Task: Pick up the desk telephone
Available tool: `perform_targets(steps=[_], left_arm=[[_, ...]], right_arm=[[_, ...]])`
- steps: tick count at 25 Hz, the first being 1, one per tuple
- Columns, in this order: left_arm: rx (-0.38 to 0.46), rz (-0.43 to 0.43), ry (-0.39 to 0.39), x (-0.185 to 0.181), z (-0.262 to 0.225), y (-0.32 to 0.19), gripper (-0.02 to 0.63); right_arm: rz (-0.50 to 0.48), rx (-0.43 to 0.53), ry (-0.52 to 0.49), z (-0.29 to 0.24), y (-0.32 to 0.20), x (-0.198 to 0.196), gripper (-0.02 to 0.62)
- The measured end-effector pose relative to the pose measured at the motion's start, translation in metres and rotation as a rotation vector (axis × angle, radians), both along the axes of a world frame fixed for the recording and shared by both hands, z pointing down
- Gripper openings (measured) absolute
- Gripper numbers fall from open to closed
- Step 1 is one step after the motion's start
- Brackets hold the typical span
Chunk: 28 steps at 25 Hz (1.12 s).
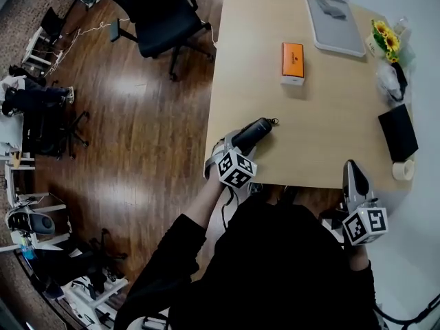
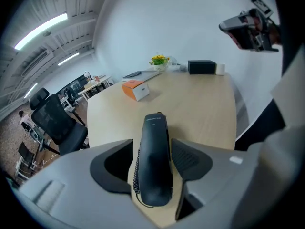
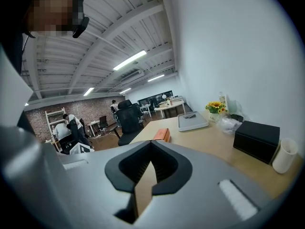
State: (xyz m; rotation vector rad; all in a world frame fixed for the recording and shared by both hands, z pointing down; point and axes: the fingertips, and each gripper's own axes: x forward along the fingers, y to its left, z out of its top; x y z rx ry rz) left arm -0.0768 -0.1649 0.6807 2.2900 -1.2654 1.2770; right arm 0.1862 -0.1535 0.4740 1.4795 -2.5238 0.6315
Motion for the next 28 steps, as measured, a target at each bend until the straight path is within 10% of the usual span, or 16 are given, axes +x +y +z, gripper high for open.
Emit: perform_targets(steps=[11,28], left_arm=[[-0.249,0.049,-0.034,-0.003,0.052,0.004,0.275],[-0.318,0.12,-0.086,0.003,0.067,0.0,0.267]], right_arm=[[0.0,-0.01,-0.011,0.0,-0.006,-0.004,0.0],[-0.024,-0.029,-0.028,0.014,-0.013,-0.007,0.0]])
